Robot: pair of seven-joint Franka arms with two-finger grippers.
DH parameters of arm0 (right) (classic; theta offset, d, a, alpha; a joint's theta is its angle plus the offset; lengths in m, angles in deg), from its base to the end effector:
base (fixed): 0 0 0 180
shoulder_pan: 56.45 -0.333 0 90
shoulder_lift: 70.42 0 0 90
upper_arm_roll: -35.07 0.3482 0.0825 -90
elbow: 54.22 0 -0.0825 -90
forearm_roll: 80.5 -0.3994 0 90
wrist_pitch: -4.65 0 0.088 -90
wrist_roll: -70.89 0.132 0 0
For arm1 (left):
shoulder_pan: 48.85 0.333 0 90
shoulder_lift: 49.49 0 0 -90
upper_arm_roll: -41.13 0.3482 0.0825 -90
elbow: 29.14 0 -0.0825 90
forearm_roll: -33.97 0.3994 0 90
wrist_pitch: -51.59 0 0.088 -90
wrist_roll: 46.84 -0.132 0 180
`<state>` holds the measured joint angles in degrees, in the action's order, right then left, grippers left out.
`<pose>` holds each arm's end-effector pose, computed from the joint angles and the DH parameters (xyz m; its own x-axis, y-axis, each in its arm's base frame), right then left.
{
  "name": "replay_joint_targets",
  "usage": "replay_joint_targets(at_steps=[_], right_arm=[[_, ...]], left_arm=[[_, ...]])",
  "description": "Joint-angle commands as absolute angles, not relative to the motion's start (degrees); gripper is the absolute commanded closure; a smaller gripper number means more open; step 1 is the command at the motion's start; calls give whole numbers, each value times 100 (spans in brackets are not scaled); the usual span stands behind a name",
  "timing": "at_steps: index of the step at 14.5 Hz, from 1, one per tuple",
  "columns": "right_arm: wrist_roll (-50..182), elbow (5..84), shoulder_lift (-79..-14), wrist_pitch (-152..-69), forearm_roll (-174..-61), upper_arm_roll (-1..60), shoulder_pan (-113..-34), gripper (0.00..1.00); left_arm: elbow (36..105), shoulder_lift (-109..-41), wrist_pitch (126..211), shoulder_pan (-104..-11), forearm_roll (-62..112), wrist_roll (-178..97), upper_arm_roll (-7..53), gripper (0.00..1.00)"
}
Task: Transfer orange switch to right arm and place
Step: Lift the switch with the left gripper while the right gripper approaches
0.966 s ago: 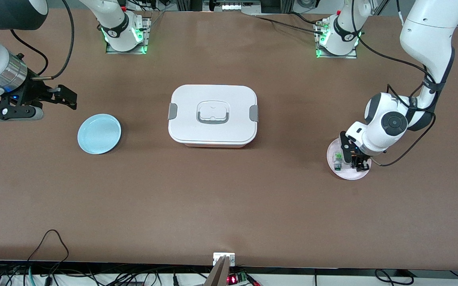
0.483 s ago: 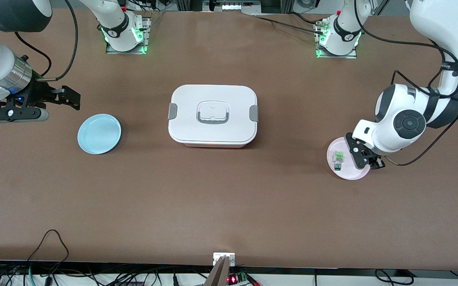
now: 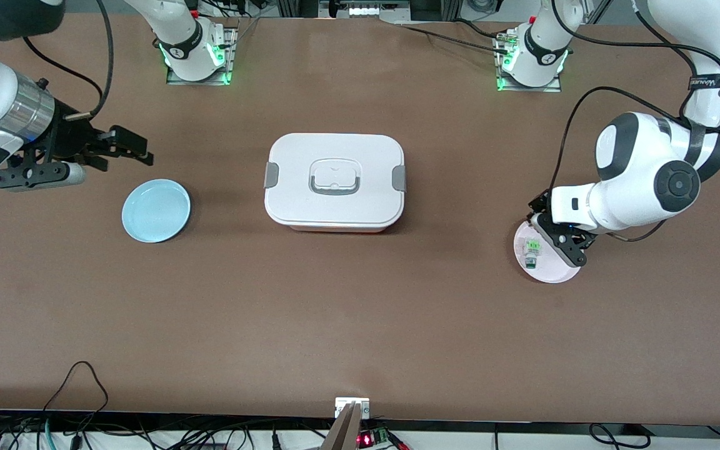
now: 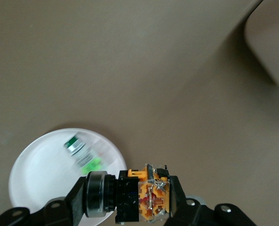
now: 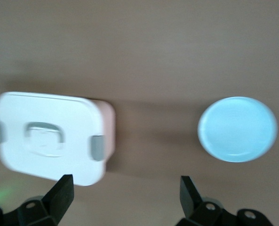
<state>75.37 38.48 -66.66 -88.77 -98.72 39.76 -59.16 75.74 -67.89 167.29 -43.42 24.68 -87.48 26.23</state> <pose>0.5830 0.1142 0.5822 0.9961 0.0361 -0.0804 0.0094 -0.9505 -0.3104 0.6285 -0.1082 0.3530 0.7089 -0.7042 0.0402 -0.6896 -0.6799 0.2495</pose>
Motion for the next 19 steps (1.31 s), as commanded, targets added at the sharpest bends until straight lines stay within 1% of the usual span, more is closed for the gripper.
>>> replay_joint_targets(at_steps=[1, 4, 6, 8, 10, 11, 13, 15, 16, 18, 19], right_arm=[[7450, 3815, -6717, -8860, -11192, 3973, -5821, 0], [7450, 3824, -6700, -8921, -12739, 3973, -5856, 0], [7467, 3841, -6682, -8930, -13593, 3982, -5856, 0], [7502, 3868, -6682, -8904, -14261, 3982, -5856, 0], [7520, 3973, -6647, -8921, -14973, 3991, -5882, 0], [7450, 4095, -6595, -8930, -15411, 3991, -5926, 0], [7423, 4315, -6550, -8965, -16107, 3999, -6031, 0], [7327, 4491, -6445, -9071, -16486, 3999, -6224, 0], [7257, 4622, -6410, -9123, -16705, 3999, -6295, 0], [6933, 4982, -6401, -9421, -17040, 4008, -6576, 0], [6766, 5193, -6410, -9536, -17364, 4008, -6716, 0]], left_arm=[[7536, -6487, 16567, -4296, 1782, -8901, 2199, 67], [7430, -6346, 16540, -4278, 1097, -9226, 1628, 66], [7413, -6023, 16392, -4278, 272, -9446, 1556, 67], [7264, -5846, 16172, -4287, -414, -10146, 1530, 67], [7255, -5810, 16188, -4287, -1082, -10947, 1293, 67], [7255, -5819, 16206, -4330, -1538, -11351, 1266, 67], [7202, -5793, 16372, -4340, -2278, -11924, 1065, 67], [7132, -5670, 16671, -4313, -2517, -12040, 836, 68], [7132, -5661, 17029, -4331, -2744, -12040, 661, 69], [7132, -5669, 18003, -4331, -3044, -12049, 222, 69], [7132, -5669, 18365, -4331, -3150, -12049, 107, 69]])
